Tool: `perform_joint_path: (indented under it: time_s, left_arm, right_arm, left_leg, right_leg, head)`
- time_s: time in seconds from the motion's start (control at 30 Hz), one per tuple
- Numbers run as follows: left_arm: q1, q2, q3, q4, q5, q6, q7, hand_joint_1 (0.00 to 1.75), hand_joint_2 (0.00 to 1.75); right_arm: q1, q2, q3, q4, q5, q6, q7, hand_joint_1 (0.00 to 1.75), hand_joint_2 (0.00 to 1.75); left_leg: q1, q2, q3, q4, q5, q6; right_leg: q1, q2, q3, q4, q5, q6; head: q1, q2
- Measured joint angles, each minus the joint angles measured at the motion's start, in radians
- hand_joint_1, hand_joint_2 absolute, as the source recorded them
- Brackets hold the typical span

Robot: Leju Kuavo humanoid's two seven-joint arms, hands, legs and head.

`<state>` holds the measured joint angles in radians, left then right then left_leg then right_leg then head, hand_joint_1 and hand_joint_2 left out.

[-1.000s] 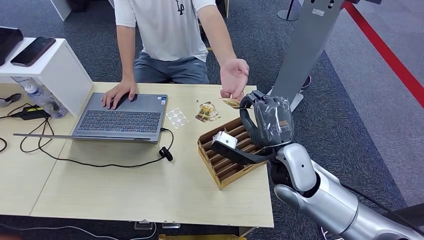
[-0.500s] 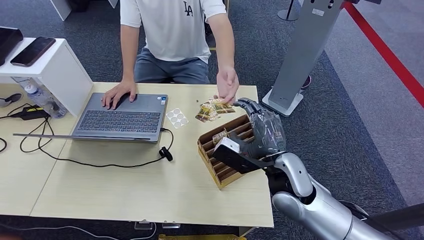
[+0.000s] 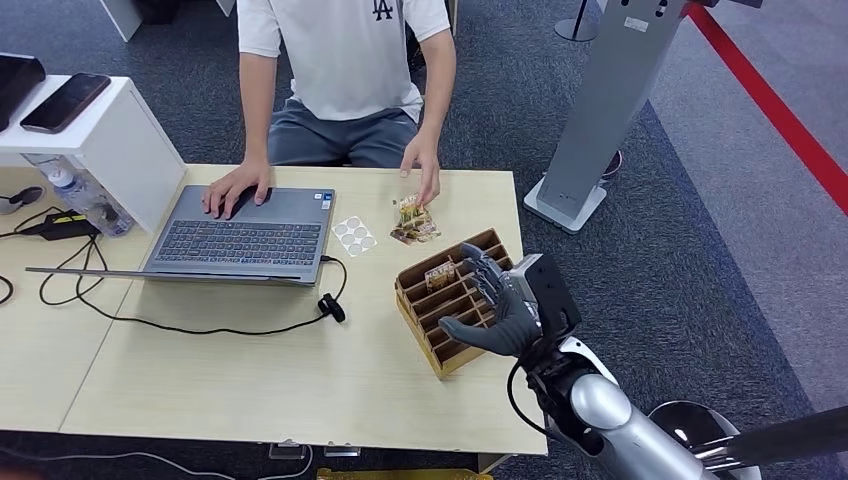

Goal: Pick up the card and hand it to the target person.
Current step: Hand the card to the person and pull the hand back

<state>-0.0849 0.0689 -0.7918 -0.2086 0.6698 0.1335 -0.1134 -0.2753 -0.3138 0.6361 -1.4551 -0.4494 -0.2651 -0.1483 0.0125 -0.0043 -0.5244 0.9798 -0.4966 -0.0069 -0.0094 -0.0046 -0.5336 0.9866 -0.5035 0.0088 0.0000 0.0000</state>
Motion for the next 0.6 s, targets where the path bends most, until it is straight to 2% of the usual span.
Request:
perform_joint_path:
  time_s: [0.17, 0.4, 0.6]
  left_arm:
    - [0.000, -0.003, -0.008, -0.001, 0.010, 0.008, -0.001, 0.00, 0.00]
    - [-0.001, -0.003, -0.026, 0.000, 0.015, 0.011, -0.016, 0.00, 0.00]
    - [-0.002, -0.003, -0.043, 0.000, 0.016, 0.013, -0.016, 0.00, 0.00]
  right_arm:
    - [0.052, -0.005, -0.033, -0.034, 0.009, -0.017, -0.016, 0.00, 1.75]
    - [0.116, -0.004, -0.094, -0.092, 0.116, -0.110, -0.032, 0.00, 1.75]
    - [0.168, -0.001, -0.169, -0.148, 0.156, -0.145, -0.057, 0.00, 1.75]
  left_leg:
    - [0.000, -0.001, 0.000, 0.000, 0.000, 0.000]
    - [0.000, 0.000, -0.001, 0.001, 0.000, 0.000]
    - [-0.001, 0.000, -0.002, 0.001, 0.000, 0.000]
  right_leg:
    - [0.000, -0.001, 0.000, 0.000, 0.000, 0.000]
    - [0.000, 0.000, -0.001, 0.001, 0.000, 0.000]
    - [-0.001, 0.000, -0.002, 0.002, -0.001, 0.000]
  head:
    - [0.000, 0.000]
    - [0.000, 0.000]
    - [0.000, 0.000]
